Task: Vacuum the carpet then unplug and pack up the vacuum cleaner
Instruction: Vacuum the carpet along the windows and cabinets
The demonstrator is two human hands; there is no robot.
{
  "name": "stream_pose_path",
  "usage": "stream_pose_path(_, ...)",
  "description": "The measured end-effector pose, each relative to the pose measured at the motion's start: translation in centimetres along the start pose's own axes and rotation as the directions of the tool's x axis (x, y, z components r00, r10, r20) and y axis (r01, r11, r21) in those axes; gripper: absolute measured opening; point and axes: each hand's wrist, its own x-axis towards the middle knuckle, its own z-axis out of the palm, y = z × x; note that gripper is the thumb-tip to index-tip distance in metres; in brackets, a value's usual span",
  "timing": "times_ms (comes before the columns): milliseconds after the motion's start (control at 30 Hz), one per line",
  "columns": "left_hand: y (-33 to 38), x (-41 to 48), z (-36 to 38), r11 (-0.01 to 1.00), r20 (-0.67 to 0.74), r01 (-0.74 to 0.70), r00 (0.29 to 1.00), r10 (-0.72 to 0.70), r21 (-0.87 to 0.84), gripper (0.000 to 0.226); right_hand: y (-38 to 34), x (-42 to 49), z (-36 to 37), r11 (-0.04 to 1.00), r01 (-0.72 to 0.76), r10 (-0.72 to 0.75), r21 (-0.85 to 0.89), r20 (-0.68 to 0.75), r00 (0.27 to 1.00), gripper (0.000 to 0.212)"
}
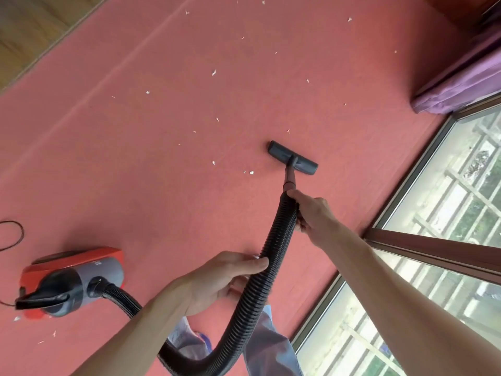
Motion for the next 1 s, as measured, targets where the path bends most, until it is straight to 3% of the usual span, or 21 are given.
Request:
stream_pose_path(200, 0.4, 0.8, -0.4, 0.999, -0.022, -0.018, 1.0, 0.017, -0.045, 0.043, -1.4, 0.9, 1.2, 0.995, 0.049, -0.049, -0.084, 0.009, 0.999, 0.032)
stream_pose_path(367, 0.9, 3.7, 1.3, 0.993, -0.264, -0.044, 0.964, 0.012, -0.112, 0.044, -4.2, 3.9, 1.8, 0.977, 0.111, -0.111, -0.18, 0.013, 0.994, 0.024)
stream_pose_path(533, 2.1, 5.3, 2.0, 0.988, -0.416, -0.079, 0.909, 0.015, -0.135, 0.046, -5.2, 5.4, 2.2, 0.998, 0.044, -0.042, -0.035, 0.075, 0.996, 0.024)
stream_pose_path(633, 2.1, 4.5, 1.1, 0.992, -0.379, -0.068, 0.925, 0.024, -0.102, 0.046, -4.1, 4.7, 1.9, 0.993, -0.034, 0.025, 0.113, 0.081, 0.996, 0.026)
stream_pose_path(733, 1.5, 2.6, 0.1, 0.998, -0.246, -0.041, 0.969, 0.026, -0.054, 0.052, -2.2, 3.3, 1.1, 0.963, -0.117, 0.076, 0.243, 0.172, 0.982, 0.037)
stream_pose_path(867, -0.2, -0.5, -1.3, 0.998, -0.061, -0.006, 0.998, 0.002, -0.064, 0.049, 0.4, 0.6, 0.4, 0.948, -0.208, 0.121, 0.242, 0.331, 0.936, 0.036)
stream_pose_path(1000, -2.6, -3.0, -2.1, 0.996, 0.008, 0.032, 0.999, -0.032, -0.089, 0.056, 3.4, -1.5, 1.3, 0.945, -0.242, 0.15, 0.219, 0.367, 0.918, 0.034)
